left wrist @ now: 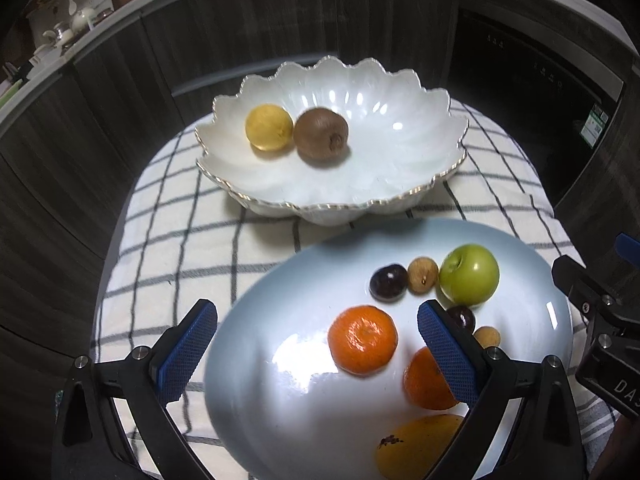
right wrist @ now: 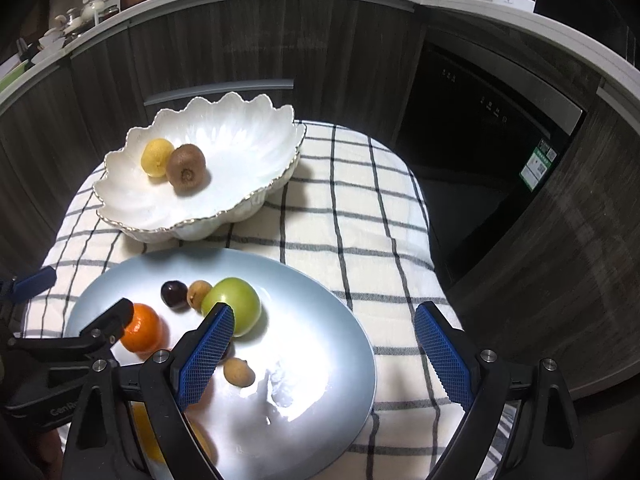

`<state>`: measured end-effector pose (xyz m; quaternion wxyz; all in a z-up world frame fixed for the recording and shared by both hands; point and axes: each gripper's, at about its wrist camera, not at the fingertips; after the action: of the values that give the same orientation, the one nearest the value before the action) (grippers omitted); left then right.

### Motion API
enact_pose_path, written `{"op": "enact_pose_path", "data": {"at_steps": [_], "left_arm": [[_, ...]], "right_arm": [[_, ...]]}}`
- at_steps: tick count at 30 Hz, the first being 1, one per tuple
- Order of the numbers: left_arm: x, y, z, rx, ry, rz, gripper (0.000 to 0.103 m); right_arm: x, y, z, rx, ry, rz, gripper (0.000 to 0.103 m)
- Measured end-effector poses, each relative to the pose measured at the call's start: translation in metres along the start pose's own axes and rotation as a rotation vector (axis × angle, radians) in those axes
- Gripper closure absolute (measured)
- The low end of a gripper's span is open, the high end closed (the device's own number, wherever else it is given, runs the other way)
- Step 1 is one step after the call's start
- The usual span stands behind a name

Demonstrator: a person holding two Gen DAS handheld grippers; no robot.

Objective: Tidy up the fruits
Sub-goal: 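Move both tools back over the plate toward the mandarin and apple, then grasp a mandarin with left tool while right tool grasps the green apple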

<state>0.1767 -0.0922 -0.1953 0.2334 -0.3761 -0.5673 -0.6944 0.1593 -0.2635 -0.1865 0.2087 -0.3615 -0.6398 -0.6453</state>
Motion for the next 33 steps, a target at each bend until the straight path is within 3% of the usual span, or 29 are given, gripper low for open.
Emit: {"op": "enact_pose_path", "data": {"at_steps": [9, 20, 22, 25, 33], "left_arm": [[-0.021, -0.009, -0.010, -0.023, 0.005, 0.052, 0.009], [-0.038, -0.019, -0.015, -0.011, -0.051, 0.114, 0.043], [-0.038, -0.019, -0.015, -0.013, -0.051, 0.114, 0.045], [-0.040, -0.020, -0.016, -0.014, -0.071, 0.131, 0.057], [-0.035, -0.023, -0.009, -0.012, -0.046, 0.127, 0.058]], "right_arm": [[-0.014, -0.004, -0.001, 0.009, 0.001, 0.020, 0.011], [-0.025, -0.002, 0.006, 0.032, 0.039, 0.035, 0.011], [-0.026, -0.002, 0.007, 0.033, 0.046, 0.038, 0.011], [-0.029, -0.002, 0.007, 0.034, 0.063, 0.047, 0.011], [-0.035, 0.002, 0.020, 0.068, 0.124, 0.063, 0.011]]}}
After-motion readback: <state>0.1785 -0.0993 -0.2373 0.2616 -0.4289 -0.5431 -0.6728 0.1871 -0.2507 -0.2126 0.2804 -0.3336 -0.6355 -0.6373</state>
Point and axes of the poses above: each gripper's, at about its wrist camera, not at the fingertips, and x roughly against the way its jaws point, z to its left, y to its top, and after that the axes turned 6 degrees about -z, right-handed
